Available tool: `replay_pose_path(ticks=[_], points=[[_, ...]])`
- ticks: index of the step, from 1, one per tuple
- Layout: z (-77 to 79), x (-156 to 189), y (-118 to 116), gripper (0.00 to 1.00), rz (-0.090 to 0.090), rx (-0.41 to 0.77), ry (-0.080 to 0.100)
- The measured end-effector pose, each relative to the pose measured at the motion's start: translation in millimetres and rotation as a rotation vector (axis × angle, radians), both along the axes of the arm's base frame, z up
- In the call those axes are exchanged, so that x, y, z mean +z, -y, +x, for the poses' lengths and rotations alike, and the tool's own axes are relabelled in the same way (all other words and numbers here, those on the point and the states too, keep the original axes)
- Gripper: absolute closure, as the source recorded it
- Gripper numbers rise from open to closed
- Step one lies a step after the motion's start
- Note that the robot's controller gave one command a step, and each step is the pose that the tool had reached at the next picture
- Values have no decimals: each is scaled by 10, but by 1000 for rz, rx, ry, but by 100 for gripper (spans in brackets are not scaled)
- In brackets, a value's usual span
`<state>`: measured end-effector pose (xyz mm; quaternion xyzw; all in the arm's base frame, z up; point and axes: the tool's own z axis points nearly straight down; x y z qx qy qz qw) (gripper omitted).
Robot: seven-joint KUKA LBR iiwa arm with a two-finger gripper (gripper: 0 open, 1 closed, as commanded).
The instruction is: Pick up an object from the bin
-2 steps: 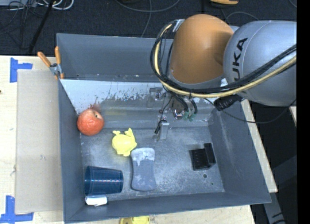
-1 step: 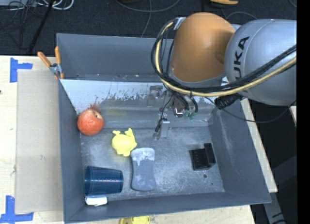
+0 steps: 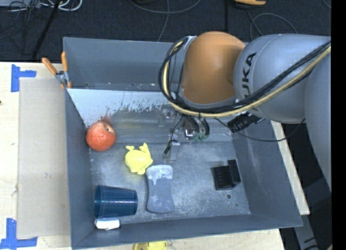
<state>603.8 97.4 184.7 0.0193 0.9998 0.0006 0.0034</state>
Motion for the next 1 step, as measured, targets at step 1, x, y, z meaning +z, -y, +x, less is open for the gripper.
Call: replay_pose_path(ticks=[1], points=[[-94, -514, -133, 0, -1, -48, -7]])
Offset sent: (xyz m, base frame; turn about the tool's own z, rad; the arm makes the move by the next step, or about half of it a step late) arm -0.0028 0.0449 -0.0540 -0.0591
